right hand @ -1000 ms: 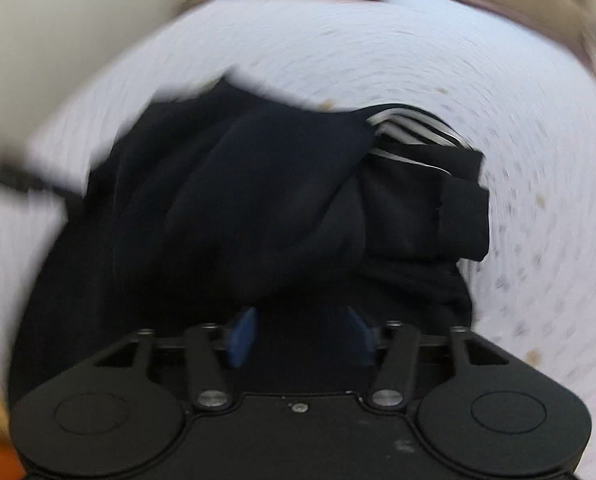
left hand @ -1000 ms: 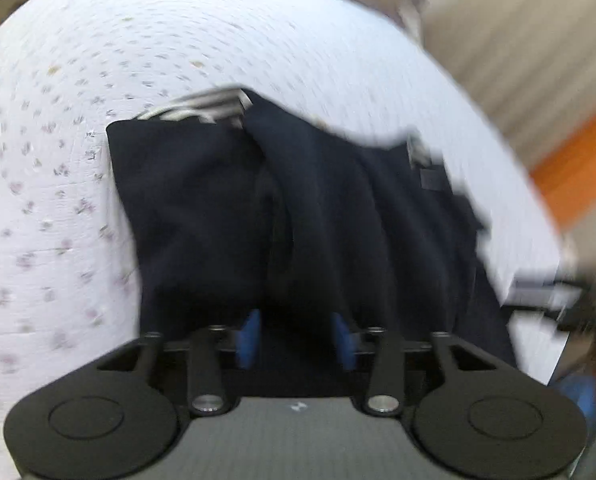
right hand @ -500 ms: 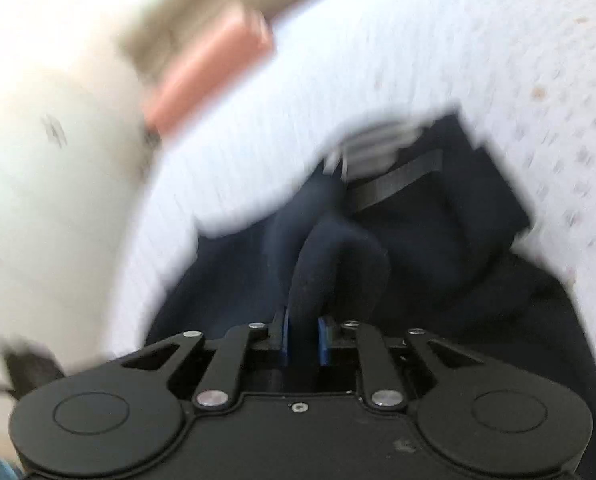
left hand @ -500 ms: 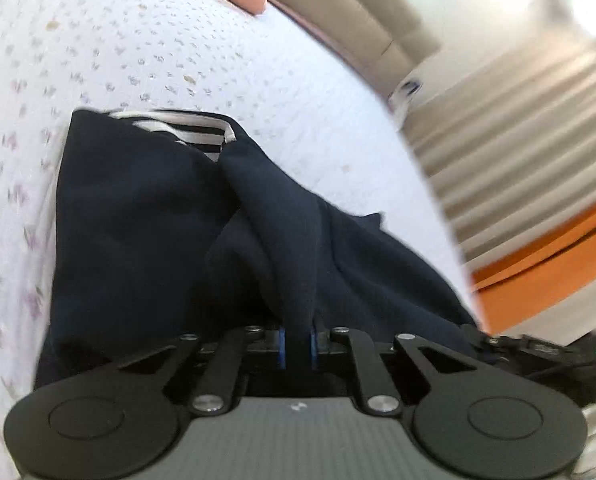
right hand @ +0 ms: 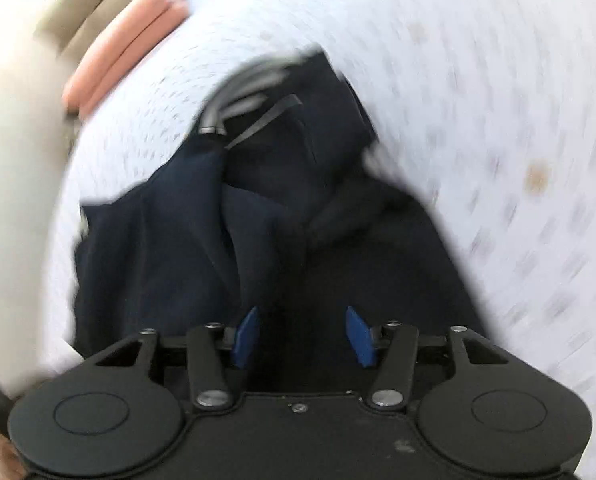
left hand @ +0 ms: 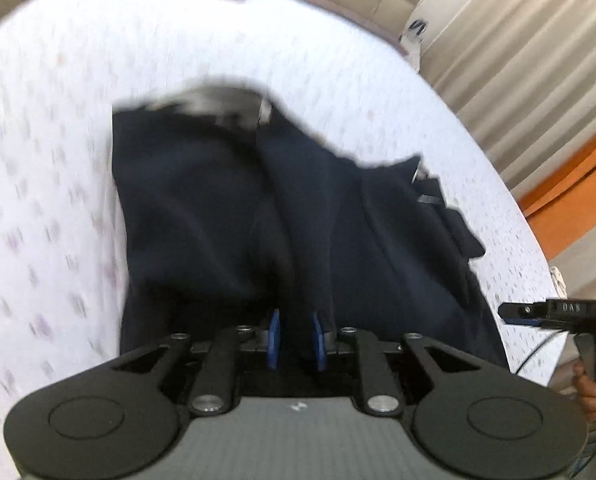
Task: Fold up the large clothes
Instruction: 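Release the hood and lift both grippers away from the sweatshirt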
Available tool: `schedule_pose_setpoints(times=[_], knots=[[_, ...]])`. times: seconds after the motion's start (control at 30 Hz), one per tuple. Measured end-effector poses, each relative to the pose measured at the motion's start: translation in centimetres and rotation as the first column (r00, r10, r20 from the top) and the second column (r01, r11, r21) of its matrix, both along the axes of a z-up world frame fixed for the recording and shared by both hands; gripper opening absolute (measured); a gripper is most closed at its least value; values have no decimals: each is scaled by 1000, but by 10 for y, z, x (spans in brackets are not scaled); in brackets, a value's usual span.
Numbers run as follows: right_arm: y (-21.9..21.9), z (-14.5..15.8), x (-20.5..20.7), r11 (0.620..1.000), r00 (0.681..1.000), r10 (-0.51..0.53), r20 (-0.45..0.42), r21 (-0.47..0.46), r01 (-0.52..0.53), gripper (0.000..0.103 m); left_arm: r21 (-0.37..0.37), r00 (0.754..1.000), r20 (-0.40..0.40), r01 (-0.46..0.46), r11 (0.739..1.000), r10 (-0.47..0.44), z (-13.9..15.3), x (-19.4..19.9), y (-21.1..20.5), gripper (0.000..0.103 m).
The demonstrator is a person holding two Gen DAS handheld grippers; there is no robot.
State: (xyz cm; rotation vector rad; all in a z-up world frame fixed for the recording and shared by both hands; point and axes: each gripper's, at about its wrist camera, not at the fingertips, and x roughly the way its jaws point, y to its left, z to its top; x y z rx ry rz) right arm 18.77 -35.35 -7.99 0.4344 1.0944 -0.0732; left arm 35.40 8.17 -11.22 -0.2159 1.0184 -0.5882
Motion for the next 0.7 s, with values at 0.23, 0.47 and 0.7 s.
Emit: schedule_pose_setpoints(times=[0.23, 0.47, 0.7], knots=[[71, 8, 15, 961, 953, 265, 149, -122, -249, 49, -76, 992, 13, 129, 989, -129, -3, -3, -72, 18], [98, -60, -11, 902, 917, 396, 57, -212, -376, 29, -25, 990, -139, 28, 999, -32, -65, -22, -75, 6], [83, -10, -36, 882, 885, 444, 137, -241, -405, 38, -57, 999, 17, 30, 998, -29, -17, -47, -59, 6]])
